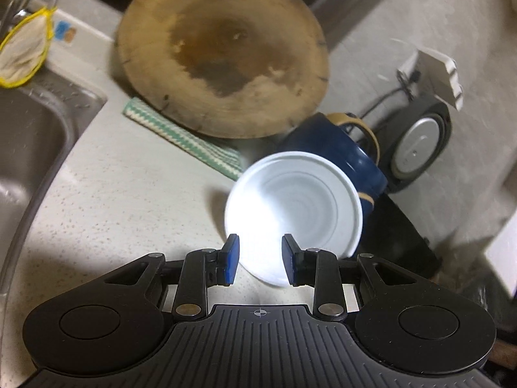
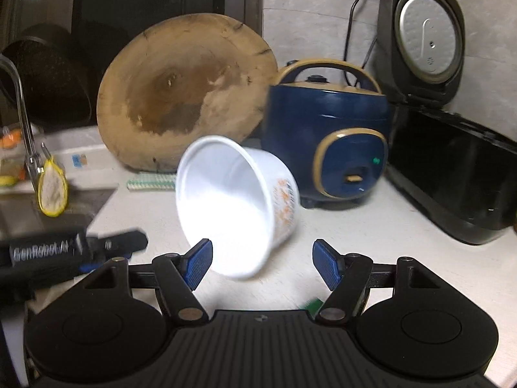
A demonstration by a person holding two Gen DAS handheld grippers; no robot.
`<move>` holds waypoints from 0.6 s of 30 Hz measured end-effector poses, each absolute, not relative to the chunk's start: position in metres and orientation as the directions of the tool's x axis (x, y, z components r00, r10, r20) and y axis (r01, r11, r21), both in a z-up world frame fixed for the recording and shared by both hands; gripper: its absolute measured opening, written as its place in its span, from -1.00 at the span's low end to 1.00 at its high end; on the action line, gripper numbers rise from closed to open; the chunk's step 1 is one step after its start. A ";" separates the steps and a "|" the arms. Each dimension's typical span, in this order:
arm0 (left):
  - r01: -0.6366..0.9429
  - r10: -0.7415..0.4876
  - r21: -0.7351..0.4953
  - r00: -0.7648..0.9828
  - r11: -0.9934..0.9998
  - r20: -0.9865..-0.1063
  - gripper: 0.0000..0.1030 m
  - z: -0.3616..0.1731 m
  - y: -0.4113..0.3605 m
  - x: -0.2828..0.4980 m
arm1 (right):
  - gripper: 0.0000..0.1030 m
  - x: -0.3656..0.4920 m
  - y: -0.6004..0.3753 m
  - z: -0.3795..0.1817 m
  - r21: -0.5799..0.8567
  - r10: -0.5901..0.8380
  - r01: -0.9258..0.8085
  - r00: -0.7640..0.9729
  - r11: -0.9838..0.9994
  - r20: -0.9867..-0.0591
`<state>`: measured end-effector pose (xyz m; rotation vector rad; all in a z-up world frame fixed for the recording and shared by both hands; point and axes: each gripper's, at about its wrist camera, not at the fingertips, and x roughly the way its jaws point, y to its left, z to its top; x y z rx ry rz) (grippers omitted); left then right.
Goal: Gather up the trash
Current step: 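Grasp the rim of the white paper cup with the right tool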
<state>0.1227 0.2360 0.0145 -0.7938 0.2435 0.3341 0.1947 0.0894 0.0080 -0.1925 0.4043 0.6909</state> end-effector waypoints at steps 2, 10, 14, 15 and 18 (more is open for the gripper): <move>-0.368 0.180 -0.657 0.924 0.658 -0.337 -0.37 0.014 0.238 0.123 | 0.36 0.207 0.103 0.011 0.000 0.601 -0.668 0.669 0.744 -0.437; -0.304 0.158 -0.644 0.948 0.701 -0.276 -0.37 0.020 0.242 0.122 | 0.05 0.252 0.139 -0.009 0.082 0.582 -0.647 0.614 0.758 -0.534; -0.354 0.189 -0.632 0.930 0.689 -0.315 -0.37 0.019 0.241 0.126 | -0.82 0.259 0.130 -0.018 0.124 0.562 -0.632 0.561 0.765 -0.607; -0.369 0.200 -0.624 0.924 0.689 -0.327 -0.37 0.018 0.241 0.126 | -0.85 0.257 0.125 -0.018 0.119 0.559 -0.630 0.566 0.768 -0.606; -0.368 0.194 -0.606 0.922 0.705 -0.334 -0.37 0.019 0.238 0.129 | -0.88 0.250 0.105 -0.014 0.150 0.569 -0.623 0.556 0.768 -0.606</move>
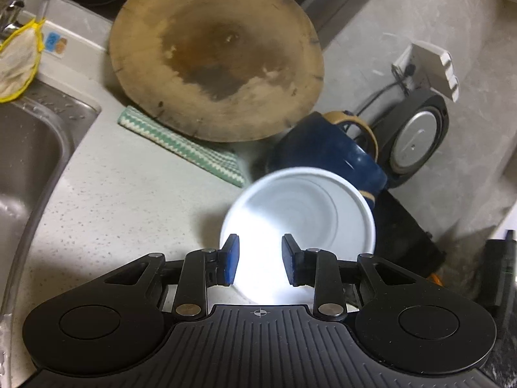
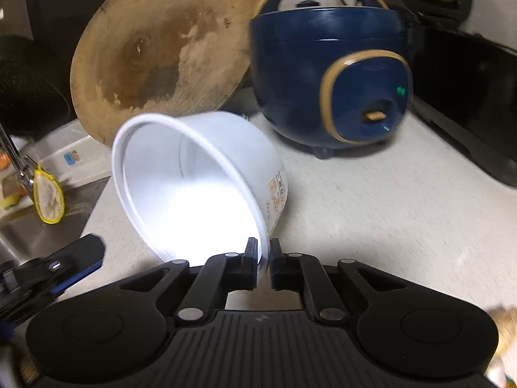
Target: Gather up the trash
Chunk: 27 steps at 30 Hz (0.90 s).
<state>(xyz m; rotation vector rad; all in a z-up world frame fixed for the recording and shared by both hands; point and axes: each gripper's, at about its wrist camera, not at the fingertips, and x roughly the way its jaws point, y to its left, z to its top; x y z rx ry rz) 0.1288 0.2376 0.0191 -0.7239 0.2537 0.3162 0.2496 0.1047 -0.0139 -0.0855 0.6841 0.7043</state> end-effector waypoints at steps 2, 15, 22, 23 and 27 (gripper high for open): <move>-0.345 0.169 -0.593 0.928 0.728 -0.332 -0.37 0.020 0.234 0.132 | -0.89 0.243 0.092 -0.010 0.165 0.570 -0.617 0.547 0.770 -0.613; -0.253 0.054 -0.533 0.931 0.807 -0.360 -0.39 0.018 0.212 0.148 | -0.86 0.214 0.041 0.002 0.333 0.629 -0.587 0.419 0.738 -0.655; -0.203 -0.033 -0.554 0.922 0.807 -0.386 -0.39 0.014 0.206 0.155 | -0.81 0.205 0.023 -0.001 0.376 0.644 -0.568 0.400 0.733 -0.652; -0.193 -0.060 -0.564 0.915 0.803 -0.399 -0.39 0.011 0.205 0.158 | -0.82 0.204 0.021 0.000 0.363 0.637 -0.567 0.413 0.739 -0.651; -0.182 -0.098 -0.553 0.893 0.813 -0.439 -0.39 0.005 0.197 0.166 | -0.81 0.205 0.011 -0.004 0.356 0.625 -0.553 0.434 0.753 -0.649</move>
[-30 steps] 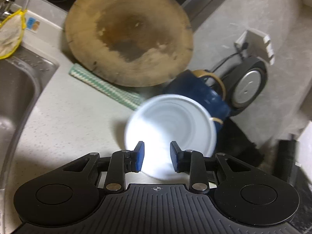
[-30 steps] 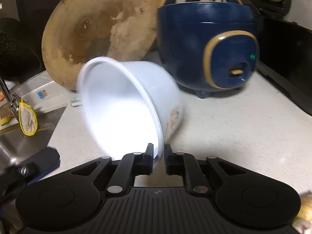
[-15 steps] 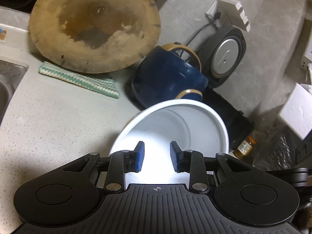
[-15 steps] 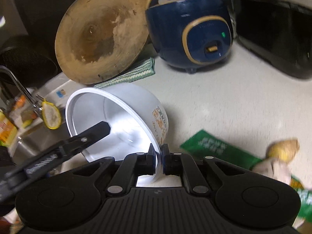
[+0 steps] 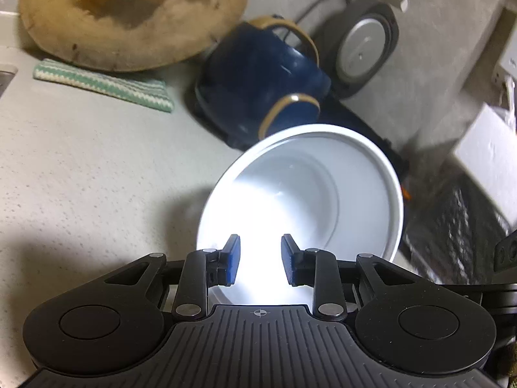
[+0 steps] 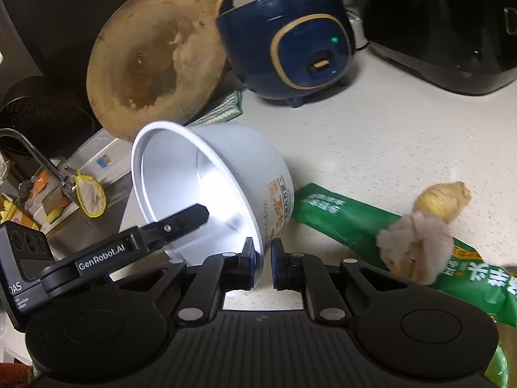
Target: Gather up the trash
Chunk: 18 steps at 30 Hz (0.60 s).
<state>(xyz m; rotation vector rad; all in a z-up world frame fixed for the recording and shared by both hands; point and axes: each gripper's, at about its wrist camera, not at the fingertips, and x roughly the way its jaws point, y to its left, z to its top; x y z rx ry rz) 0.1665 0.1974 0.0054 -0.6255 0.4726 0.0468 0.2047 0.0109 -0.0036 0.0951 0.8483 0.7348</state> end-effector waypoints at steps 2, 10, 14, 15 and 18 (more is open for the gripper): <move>-0.175 -0.102 -0.544 0.891 0.821 -0.442 -0.39 0.005 0.194 0.167 | -0.82 0.205 0.008 -0.010 0.357 0.618 -0.542 0.438 0.761 -0.653; -0.175 -0.086 -0.534 0.900 0.827 -0.428 -0.40 0.006 0.193 0.165 | -0.82 0.202 0.005 -0.021 0.347 0.606 -0.538 0.439 0.769 -0.663; -0.169 -0.095 -0.532 0.896 0.830 -0.433 -0.40 0.006 0.192 0.167 | -0.77 0.198 0.002 -0.007 0.315 0.596 -0.541 0.488 0.780 -0.638; -0.166 -0.099 -0.535 0.896 0.828 -0.433 -0.40 0.006 0.192 0.167 | -0.77 0.197 0.001 -0.003 0.302 0.591 -0.543 0.501 0.783 -0.632; -0.161 -0.107 -0.550 0.900 0.819 -0.423 -0.40 0.010 0.191 0.164 | -0.73 0.198 -0.001 0.009 0.304 0.595 -0.538 0.525 0.786 -0.608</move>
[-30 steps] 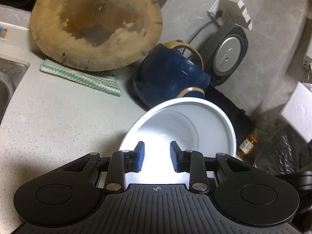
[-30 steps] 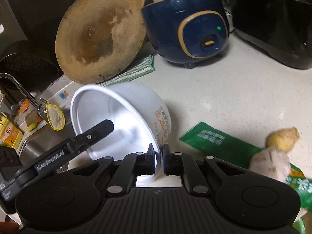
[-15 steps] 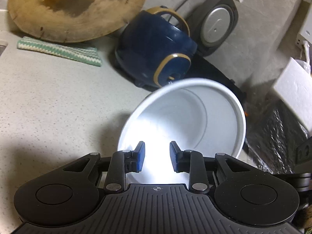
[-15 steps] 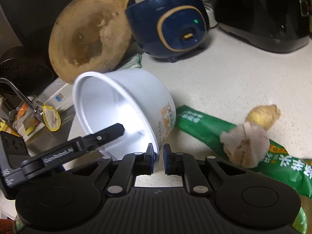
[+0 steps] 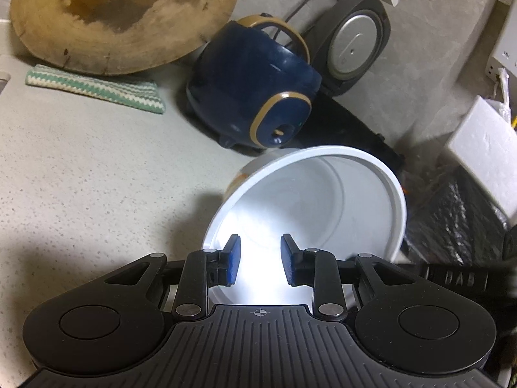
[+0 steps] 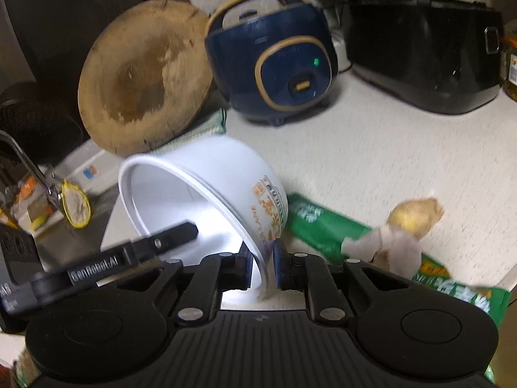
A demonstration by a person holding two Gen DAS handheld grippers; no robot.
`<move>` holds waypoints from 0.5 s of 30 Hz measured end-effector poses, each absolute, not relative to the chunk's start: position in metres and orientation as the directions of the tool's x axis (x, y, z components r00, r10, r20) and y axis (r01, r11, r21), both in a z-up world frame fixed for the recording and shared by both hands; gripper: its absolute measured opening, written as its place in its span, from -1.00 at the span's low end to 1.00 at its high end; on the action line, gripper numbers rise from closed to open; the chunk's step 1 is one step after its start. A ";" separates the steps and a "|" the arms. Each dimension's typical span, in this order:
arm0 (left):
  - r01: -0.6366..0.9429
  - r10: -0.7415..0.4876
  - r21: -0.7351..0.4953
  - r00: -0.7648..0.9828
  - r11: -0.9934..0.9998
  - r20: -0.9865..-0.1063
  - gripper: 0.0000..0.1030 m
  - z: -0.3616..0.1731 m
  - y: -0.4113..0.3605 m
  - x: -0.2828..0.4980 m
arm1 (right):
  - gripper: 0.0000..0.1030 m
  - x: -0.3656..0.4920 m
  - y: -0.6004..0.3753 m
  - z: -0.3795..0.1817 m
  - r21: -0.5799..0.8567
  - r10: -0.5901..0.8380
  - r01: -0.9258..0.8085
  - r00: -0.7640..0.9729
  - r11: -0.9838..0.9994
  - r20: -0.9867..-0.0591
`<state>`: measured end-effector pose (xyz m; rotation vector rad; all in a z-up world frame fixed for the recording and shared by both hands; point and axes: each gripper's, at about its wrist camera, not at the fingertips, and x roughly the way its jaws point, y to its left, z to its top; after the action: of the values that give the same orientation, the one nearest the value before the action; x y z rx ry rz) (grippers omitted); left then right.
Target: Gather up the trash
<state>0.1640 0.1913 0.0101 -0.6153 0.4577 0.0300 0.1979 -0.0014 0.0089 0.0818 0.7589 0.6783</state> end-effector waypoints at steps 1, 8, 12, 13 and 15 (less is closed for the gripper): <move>-0.155 -0.109 -0.553 0.904 0.818 -0.414 -0.40 0.013 0.190 0.161 | -0.73 0.199 -0.002 0.014 0.313 0.601 -0.536 0.530 0.784 -0.598; -0.119 -0.084 -0.537 0.937 0.835 -0.338 -0.40 0.052 0.184 0.139 | -0.70 0.218 0.002 0.047 0.330 0.609 -0.522 0.562 0.786 -0.560; -0.166 0.003 -0.424 0.934 0.891 -0.358 -0.40 0.070 0.186 0.143 | -0.69 0.227 0.008 0.052 0.267 0.566 -0.515 0.606 0.815 -0.559; -0.178 0.014 -0.404 0.926 0.897 -0.378 -0.40 0.070 0.188 0.146 | -0.67 0.229 0.007 0.052 0.261 0.566 -0.519 0.605 0.814 -0.561; -0.194 0.011 -0.408 0.912 0.892 -0.409 -0.40 0.064 0.194 0.155 | -0.32 0.229 0.002 0.053 0.260 0.568 -0.523 0.603 0.812 -0.560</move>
<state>0.1549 0.1945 0.0638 -0.4595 0.4115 0.1093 0.2287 0.0015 0.0526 0.0712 0.6734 0.6323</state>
